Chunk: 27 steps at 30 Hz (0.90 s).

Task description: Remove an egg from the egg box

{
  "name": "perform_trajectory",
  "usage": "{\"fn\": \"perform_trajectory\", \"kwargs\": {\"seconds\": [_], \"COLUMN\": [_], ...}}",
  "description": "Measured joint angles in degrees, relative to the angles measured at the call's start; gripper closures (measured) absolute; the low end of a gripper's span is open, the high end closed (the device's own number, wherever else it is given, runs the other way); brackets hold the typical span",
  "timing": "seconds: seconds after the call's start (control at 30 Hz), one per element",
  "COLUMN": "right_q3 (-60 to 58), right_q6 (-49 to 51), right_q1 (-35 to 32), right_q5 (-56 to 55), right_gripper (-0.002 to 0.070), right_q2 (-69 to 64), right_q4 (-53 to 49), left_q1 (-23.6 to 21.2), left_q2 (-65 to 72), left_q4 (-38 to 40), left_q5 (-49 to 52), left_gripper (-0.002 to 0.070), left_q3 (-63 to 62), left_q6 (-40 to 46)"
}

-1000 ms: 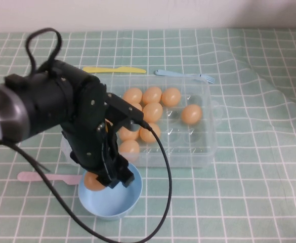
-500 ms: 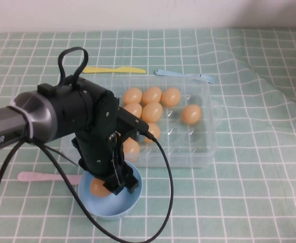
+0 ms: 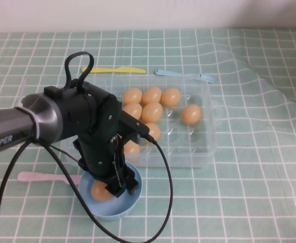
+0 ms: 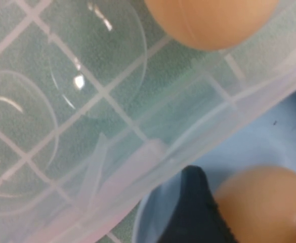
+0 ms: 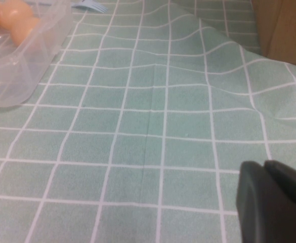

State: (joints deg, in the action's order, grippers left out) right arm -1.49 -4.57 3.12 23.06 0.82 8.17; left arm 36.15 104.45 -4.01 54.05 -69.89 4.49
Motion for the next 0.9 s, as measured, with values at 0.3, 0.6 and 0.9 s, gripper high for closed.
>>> {"fn": "perform_trajectory", "kwargs": {"seconds": [0.3, 0.6, 0.9], "right_q3": [0.0, 0.0, 0.0], "right_q6": [0.0, 0.0, 0.0], "right_q1": [0.0, 0.0, 0.0], "right_q5": [0.0, 0.0, 0.0], "right_gripper": [0.0694, 0.0694, 0.0694], "right_q2": [0.0, 0.0, 0.0], "right_q4": [0.0, 0.0, 0.0], "left_q1": [0.29, 1.65, 1.68], "left_q2": [-2.43, -16.42, -33.83], "left_q4": [0.14, 1.23, 1.23], "left_q5": [2.17, 6.13, 5.51], "left_gripper": [0.0166, 0.0295, 0.0664], "left_q3": [0.0, 0.12, 0.25], "left_q6": [-1.29, -2.56, -1.51]}}
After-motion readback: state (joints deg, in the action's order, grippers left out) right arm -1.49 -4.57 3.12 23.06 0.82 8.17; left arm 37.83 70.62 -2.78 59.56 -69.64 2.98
